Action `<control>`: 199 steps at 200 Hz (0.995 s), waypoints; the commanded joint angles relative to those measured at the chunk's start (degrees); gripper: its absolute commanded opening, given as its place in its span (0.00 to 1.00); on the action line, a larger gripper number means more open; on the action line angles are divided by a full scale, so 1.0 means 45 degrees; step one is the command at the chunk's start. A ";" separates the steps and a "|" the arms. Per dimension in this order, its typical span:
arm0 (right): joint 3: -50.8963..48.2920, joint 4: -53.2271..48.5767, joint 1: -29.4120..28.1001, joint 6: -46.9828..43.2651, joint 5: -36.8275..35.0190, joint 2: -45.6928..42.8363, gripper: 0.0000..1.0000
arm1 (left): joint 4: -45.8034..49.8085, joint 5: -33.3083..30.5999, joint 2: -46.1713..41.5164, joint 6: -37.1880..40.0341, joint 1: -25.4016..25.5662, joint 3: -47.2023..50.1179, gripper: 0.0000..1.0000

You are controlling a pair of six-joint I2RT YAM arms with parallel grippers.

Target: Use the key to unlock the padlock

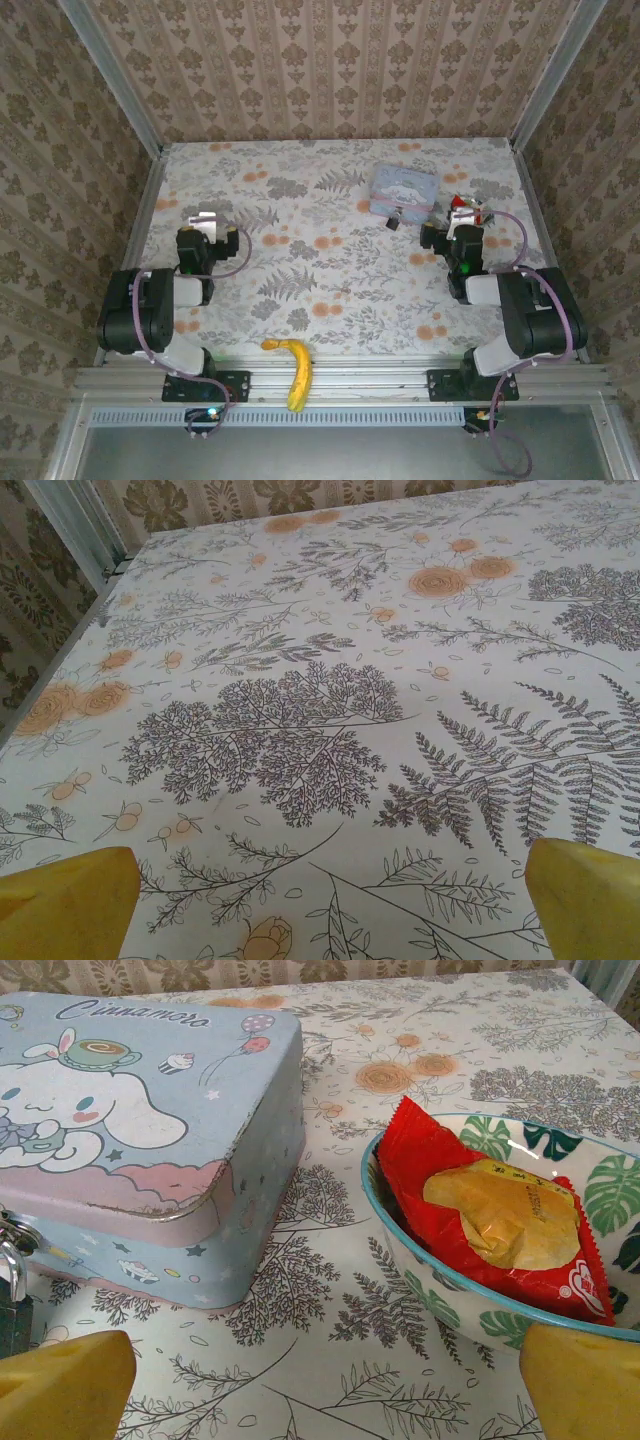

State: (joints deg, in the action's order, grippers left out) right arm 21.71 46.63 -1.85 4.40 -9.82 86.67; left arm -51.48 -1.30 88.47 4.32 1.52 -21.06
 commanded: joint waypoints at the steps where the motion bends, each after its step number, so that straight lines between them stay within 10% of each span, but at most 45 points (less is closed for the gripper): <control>1: 0.0272 0.0594 0.0058 -0.0256 0.0035 0.0153 1.00 | -0.0493 -0.0063 0.0170 0.0173 0.0116 -0.0208 1.00; 199: 0.0272 0.0594 0.0059 -0.0256 0.0035 0.0153 1.00 | -0.0239 0.0357 0.0176 -0.0064 -0.0162 -0.0342 1.00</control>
State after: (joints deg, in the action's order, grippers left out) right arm 21.71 46.63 -1.85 4.40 -9.82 86.67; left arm -52.29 -0.82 88.47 4.32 1.34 -21.10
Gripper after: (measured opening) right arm 0.999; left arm 0.999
